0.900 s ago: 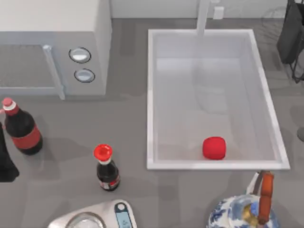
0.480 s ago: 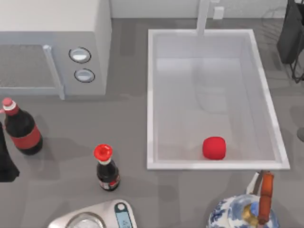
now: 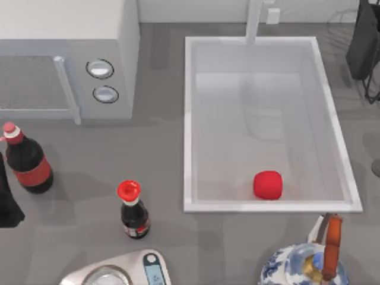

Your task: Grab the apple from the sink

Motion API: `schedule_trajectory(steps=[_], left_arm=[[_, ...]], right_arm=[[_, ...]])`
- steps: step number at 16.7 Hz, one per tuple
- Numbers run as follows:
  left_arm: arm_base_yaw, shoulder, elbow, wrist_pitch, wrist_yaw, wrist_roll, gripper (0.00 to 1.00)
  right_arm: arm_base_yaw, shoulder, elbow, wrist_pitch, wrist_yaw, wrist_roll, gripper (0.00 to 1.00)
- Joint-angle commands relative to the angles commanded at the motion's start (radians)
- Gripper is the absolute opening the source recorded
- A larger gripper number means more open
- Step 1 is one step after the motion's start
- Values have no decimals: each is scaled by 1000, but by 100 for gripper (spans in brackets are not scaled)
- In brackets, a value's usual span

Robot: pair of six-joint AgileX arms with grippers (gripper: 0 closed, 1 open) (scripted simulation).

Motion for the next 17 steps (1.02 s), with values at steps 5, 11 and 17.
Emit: schedule_trajectory(steps=[5,11,17], left_arm=[[0,0,0,0,0,0,100],[0,0,0,0,0,0,100],[0,0,0,0,0,0,100]], right_arm=[[0,0,0,0,0,0,100],[9,31,30,-20,0,9,100],[96,375,324,-214,0,100,100]])
